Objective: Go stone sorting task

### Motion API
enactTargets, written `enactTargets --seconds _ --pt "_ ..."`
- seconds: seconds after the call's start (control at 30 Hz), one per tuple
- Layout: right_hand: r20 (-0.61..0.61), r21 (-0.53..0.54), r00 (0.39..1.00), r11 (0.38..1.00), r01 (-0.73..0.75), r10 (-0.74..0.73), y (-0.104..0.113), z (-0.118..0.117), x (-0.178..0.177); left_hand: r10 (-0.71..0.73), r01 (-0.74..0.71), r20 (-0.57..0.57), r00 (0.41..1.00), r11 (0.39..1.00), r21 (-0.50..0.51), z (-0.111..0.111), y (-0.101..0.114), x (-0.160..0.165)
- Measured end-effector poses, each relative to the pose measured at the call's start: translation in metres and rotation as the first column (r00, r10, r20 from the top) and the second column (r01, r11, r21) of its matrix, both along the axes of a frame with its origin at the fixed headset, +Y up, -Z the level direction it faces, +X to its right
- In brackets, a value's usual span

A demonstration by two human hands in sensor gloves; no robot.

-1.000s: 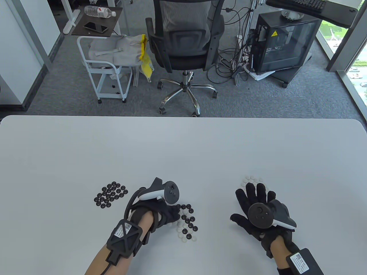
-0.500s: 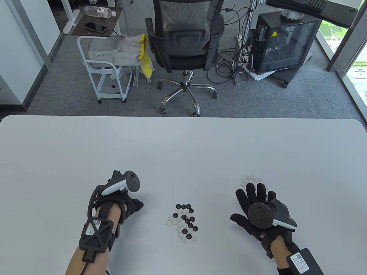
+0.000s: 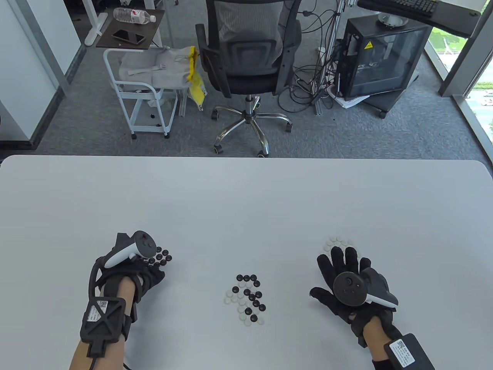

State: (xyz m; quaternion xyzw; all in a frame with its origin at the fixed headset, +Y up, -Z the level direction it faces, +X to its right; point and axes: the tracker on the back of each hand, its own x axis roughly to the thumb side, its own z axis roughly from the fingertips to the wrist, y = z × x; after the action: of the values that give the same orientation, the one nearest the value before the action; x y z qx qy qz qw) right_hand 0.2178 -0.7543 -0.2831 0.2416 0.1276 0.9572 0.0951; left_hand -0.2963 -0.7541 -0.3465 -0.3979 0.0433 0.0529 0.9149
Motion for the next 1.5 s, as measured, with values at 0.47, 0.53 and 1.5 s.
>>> enactTargets --seconds 0.47,0.53,1.5 --pt "0.004 0.012 1.0 1.0 0.004 -0.004 0.002 0.0 0.001 0.113 -0.157 0.316 0.942 0.981 0.117 0.008 0.04 0.094" --pt "0.0 0.02 1.0 1.0 0.003 -0.003 0.003 0.0 0.001 0.16 -0.204 0.34 0.927 0.974 0.098 0.009 0.04 0.109" --pt "0.001 0.051 1.0 0.999 -0.006 0.006 0.007 0.002 0.001 0.096 -0.104 0.266 0.959 0.994 0.015 -0.018 -0.008 0.126"
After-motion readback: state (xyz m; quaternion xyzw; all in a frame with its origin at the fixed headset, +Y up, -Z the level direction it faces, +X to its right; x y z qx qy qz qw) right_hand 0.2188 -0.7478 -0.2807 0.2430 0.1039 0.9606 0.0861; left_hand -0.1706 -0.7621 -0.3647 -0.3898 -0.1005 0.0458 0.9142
